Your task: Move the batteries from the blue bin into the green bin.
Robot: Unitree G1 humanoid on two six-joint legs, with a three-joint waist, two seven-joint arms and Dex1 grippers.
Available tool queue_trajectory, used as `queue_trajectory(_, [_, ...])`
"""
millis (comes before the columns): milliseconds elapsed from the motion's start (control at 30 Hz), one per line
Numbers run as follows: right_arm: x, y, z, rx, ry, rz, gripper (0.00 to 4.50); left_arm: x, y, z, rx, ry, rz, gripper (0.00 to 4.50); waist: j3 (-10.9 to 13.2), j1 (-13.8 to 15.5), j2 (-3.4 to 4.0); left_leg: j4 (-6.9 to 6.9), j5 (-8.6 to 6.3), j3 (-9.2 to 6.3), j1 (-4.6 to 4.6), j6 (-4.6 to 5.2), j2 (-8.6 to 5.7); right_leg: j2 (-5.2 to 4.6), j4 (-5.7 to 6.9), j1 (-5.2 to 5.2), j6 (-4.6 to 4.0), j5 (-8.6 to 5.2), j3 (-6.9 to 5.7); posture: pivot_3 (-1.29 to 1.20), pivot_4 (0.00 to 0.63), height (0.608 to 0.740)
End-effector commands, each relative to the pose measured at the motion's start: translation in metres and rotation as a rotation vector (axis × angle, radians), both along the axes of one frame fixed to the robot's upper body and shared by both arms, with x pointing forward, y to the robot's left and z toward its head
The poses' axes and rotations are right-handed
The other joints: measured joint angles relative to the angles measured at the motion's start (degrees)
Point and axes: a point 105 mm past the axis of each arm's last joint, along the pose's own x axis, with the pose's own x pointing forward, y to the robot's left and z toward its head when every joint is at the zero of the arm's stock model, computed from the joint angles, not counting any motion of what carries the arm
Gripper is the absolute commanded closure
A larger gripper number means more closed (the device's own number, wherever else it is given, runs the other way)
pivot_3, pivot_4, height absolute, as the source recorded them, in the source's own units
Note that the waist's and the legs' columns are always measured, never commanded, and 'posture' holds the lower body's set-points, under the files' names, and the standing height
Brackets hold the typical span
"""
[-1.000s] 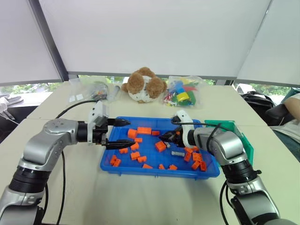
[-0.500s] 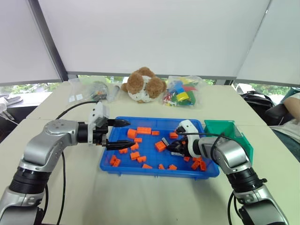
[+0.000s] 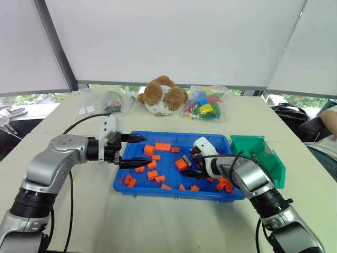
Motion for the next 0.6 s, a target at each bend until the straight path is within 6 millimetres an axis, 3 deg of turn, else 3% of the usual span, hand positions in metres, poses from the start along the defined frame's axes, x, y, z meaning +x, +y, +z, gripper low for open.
queue_trajectory(33, [0.005, 0.0, -0.004, -0.023, 0.006, -0.006, 0.36, -0.003, 0.0, 0.012, 0.002, -0.056, 0.0, 0.0, 0.0, 0.0, 0.0, 0.0, 0.0, 0.0, 0.0, 0.0, 0.0, 0.0, 0.0, 0.0, 0.0, 0.0, 0.0, 0.0, 0.15, 0.71])
queue_trajectory(167, [0.009, -0.001, -0.005, -0.033, 0.001, -0.011, 1.69, -0.002, 0.0, 0.012, 0.002, -0.057, 0.002, 0.0, 0.0, 0.0, 0.0, 0.0, 0.0, 0.0, 0.0, 0.0, 0.0, 0.0, 0.0, 0.01, 0.0, 0.0, 0.0, 0.0, 0.15, 0.71])
queue_trajectory(333, [0.008, 0.0, -0.006, -0.041, 0.002, -0.003, 4.31, -0.002, 0.001, 0.013, 0.002, -0.059, 0.005, 0.0, 0.0, 0.1, 0.0, 0.01, 0.0, 0.0, 0.0, -0.01, 0.0, 0.0, 0.0, 0.02, 0.0, 0.0, 0.0, 0.0, 0.15, 0.71])
queue_trajectory(467, [0.003, -0.001, 0.005, -0.018, -0.006, 0.004, 4.46, -0.002, 0.0, 0.012, 0.002, -0.06, 0.002, 0.0, 0.0, 0.1, 0.0, 0.01, 0.01, 0.0, 0.0, -0.01, 0.0, 0.0, 0.0, 0.02, 0.0, 0.0, 0.0, 0.0, 0.15, 0.71])
queue_trajectory(600, [-0.003, -0.017, 0.055, 0.055, -0.106, -0.051, 4.46, -0.002, -0.001, 0.013, 0.0, -0.06, -0.001, 0.0, 0.0, 0.3, 0.01, 0.01, 0.01, 0.0, -0.02, -0.01, 0.0, -0.01, 0.0, 0.0, 0.0, 0.0, 0.0, 0.0, 0.15, 0.71])
